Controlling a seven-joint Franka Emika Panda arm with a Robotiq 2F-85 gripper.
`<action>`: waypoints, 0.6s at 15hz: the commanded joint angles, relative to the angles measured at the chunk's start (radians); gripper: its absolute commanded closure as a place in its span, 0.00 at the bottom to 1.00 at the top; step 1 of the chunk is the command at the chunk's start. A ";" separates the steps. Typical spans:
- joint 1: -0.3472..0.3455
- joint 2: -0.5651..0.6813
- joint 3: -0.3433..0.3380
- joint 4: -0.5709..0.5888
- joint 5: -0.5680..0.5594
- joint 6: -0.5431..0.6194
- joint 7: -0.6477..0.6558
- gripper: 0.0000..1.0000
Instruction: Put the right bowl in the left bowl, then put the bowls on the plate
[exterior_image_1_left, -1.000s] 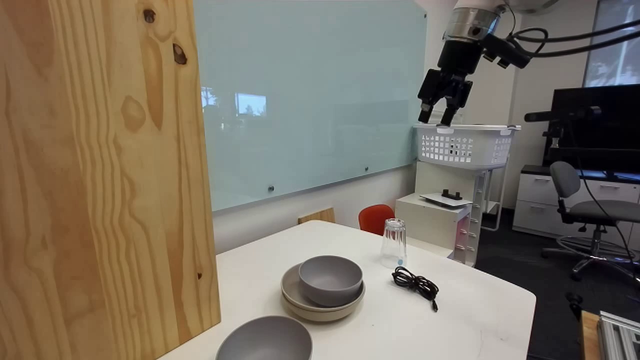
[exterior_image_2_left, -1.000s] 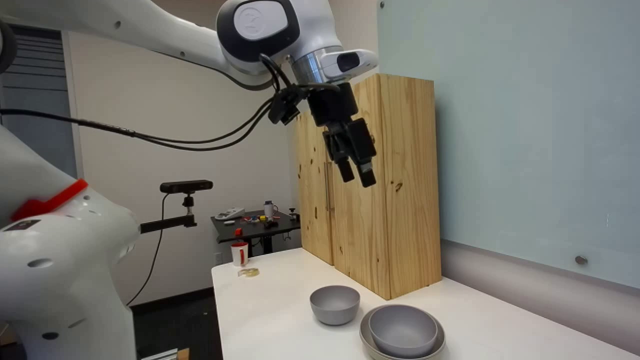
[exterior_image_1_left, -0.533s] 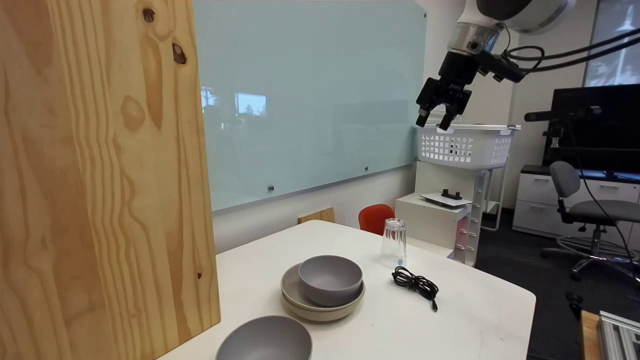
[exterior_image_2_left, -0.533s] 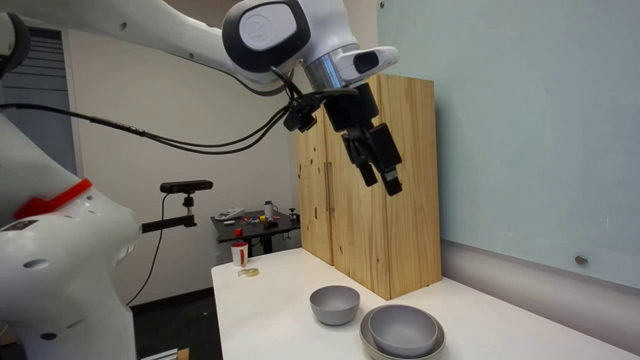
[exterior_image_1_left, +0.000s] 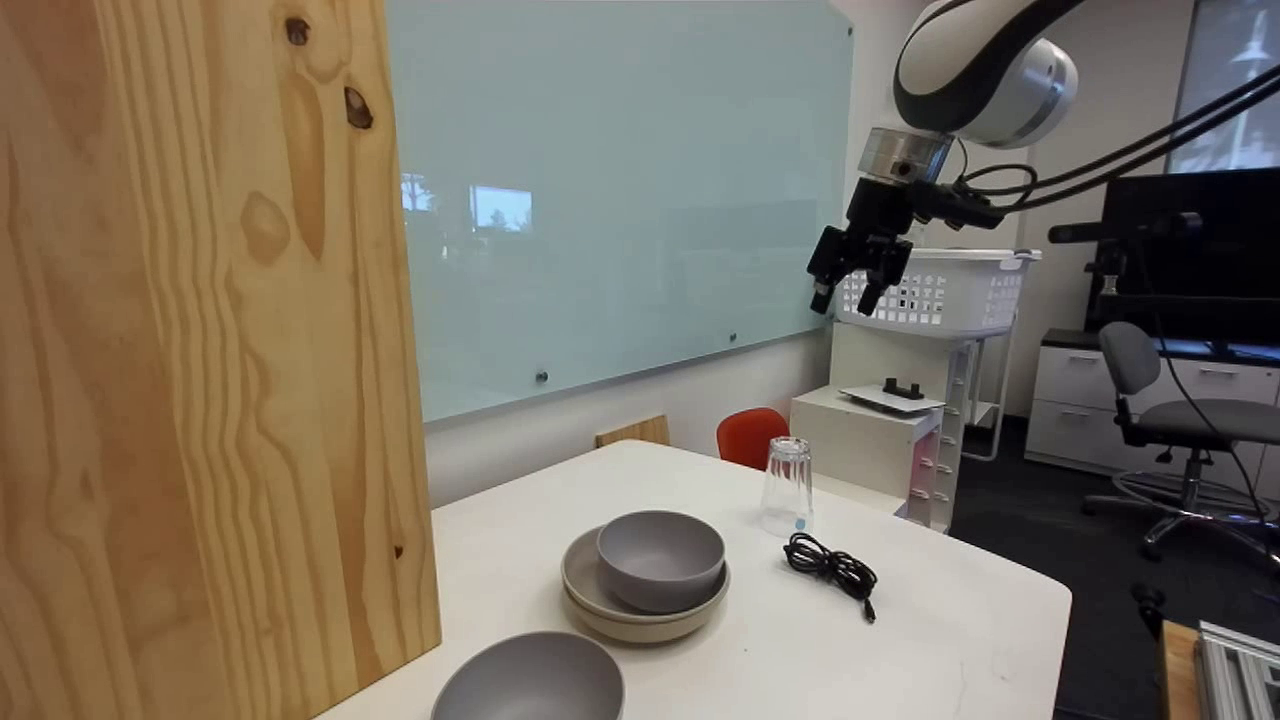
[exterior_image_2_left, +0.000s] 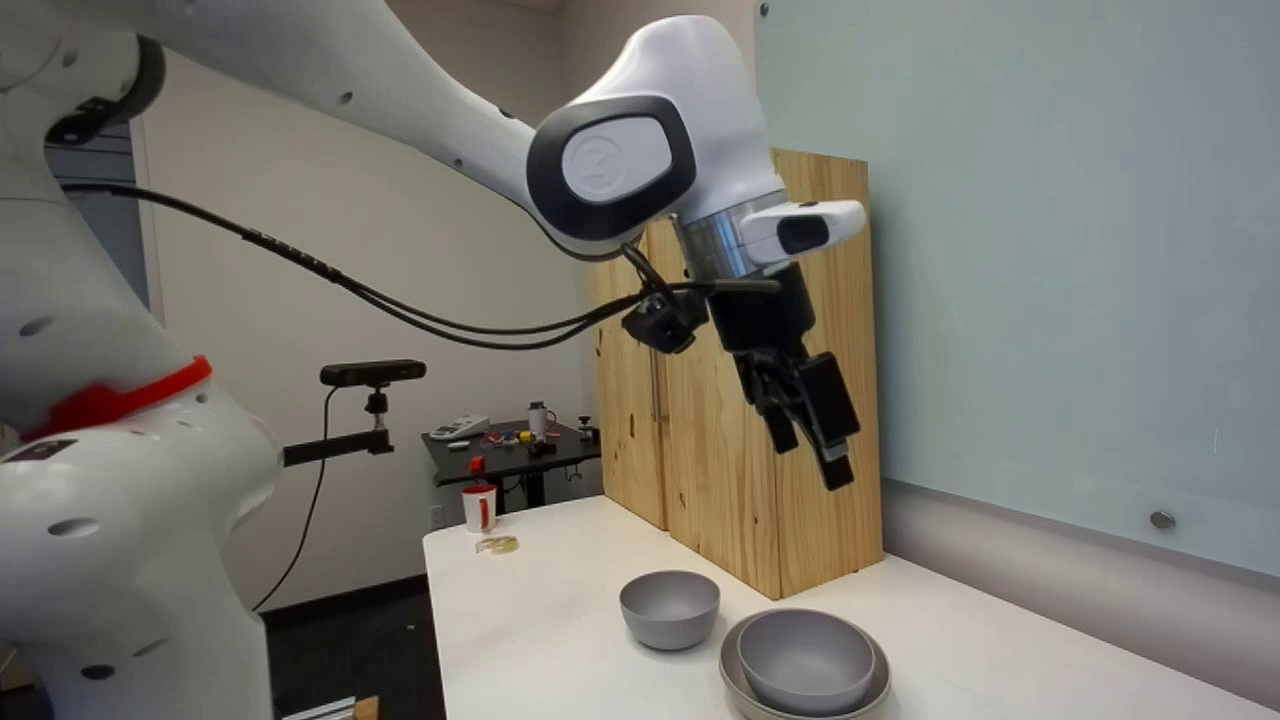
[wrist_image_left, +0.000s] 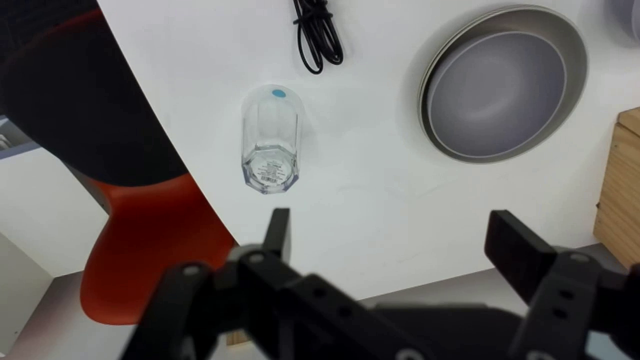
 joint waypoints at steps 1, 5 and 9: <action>0.006 0.149 -0.003 0.025 0.037 0.070 -0.027 0.00; 0.032 0.217 0.005 0.035 0.098 0.083 -0.055 0.00; 0.050 0.283 0.016 0.083 0.149 0.063 -0.082 0.00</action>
